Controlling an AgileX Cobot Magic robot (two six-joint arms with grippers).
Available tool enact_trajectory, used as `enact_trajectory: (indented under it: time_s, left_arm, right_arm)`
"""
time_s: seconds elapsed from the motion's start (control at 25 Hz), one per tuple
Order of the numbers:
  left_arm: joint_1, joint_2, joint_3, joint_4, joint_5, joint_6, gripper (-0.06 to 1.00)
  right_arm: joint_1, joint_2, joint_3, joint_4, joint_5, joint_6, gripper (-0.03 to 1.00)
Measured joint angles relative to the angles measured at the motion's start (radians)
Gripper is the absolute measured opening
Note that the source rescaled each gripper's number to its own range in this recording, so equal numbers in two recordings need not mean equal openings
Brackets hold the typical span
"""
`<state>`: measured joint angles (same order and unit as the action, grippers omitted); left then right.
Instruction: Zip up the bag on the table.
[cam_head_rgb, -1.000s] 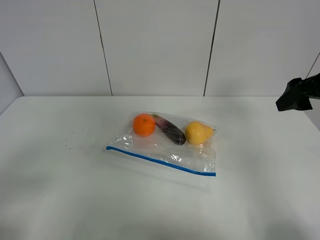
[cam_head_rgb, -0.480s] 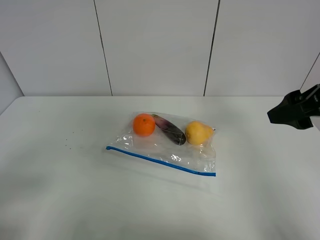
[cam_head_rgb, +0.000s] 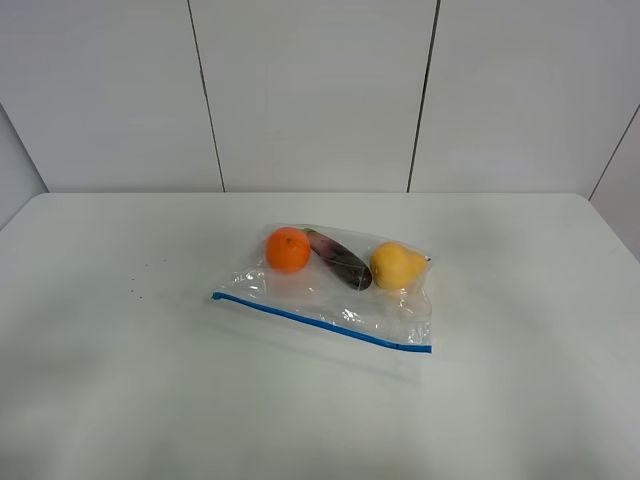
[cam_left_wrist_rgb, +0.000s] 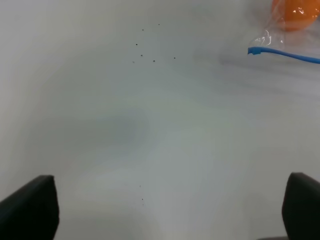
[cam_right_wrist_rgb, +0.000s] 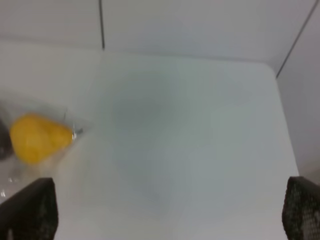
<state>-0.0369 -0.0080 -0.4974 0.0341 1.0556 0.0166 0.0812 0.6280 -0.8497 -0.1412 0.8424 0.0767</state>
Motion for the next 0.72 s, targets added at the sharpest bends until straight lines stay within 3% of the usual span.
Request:
enact_trajectory:
  time_s: [0.28, 0.48, 0.72]
  left_arm:
    - [0.000, 0.000, 0.000, 0.000, 0.000, 0.000, 1.00]
    - [0.000, 0.000, 0.000, 0.000, 0.000, 0.000, 1.00]
    - [0.000, 0.000, 0.000, 0.000, 0.000, 0.000, 1.00]
  right_arm:
    - [0.000, -0.226, 0.097, -0.002, -0.005, 0.063, 1.00]
    - [0.000, -0.388, 0.156, -0.005, -0.084, 0.103, 1.00]
    - [0.000, -0.509, 0.173, -0.009, -0.079, 0.134, 1.00]
